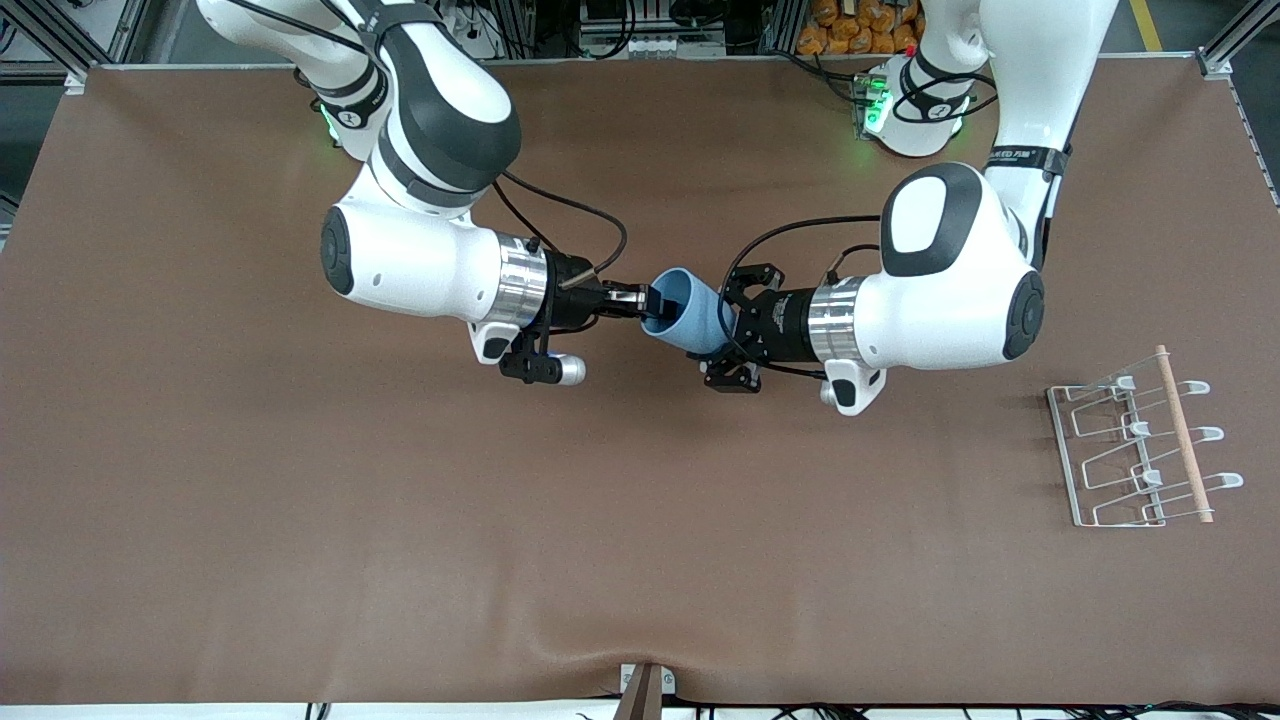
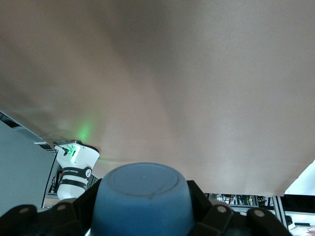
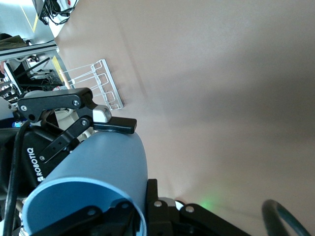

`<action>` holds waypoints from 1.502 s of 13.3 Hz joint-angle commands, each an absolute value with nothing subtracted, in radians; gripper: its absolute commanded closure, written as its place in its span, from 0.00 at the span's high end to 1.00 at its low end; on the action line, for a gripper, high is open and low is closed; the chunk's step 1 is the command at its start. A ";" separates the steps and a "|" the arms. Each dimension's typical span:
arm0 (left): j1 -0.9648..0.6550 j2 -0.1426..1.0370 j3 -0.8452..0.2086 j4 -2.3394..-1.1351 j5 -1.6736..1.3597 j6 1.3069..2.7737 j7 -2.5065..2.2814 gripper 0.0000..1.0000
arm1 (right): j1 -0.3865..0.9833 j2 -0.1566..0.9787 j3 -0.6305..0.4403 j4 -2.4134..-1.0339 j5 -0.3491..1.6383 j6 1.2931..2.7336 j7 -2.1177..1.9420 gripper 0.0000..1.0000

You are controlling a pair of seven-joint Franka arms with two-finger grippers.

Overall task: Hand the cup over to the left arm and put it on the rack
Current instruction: 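Grasp the cup base with the left gripper and open the right gripper, then carry the cup toward the rack while the right gripper withdraws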

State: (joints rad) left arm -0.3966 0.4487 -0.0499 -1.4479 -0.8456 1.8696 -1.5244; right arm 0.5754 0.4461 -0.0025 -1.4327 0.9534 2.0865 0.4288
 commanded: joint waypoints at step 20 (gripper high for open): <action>-0.327 0.371 -0.038 -1.523 0.116 1.713 -1.224 0.00 | 0.051 0.284 -0.020 -1.450 0.341 1.464 -0.059 1.00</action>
State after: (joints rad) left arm -0.3326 0.4103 -0.0337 -1.4800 0.0460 1.7207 -1.2655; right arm 0.1290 0.3532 -0.0401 -1.4256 0.4010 1.5147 0.0140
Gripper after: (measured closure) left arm 0.304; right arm 0.000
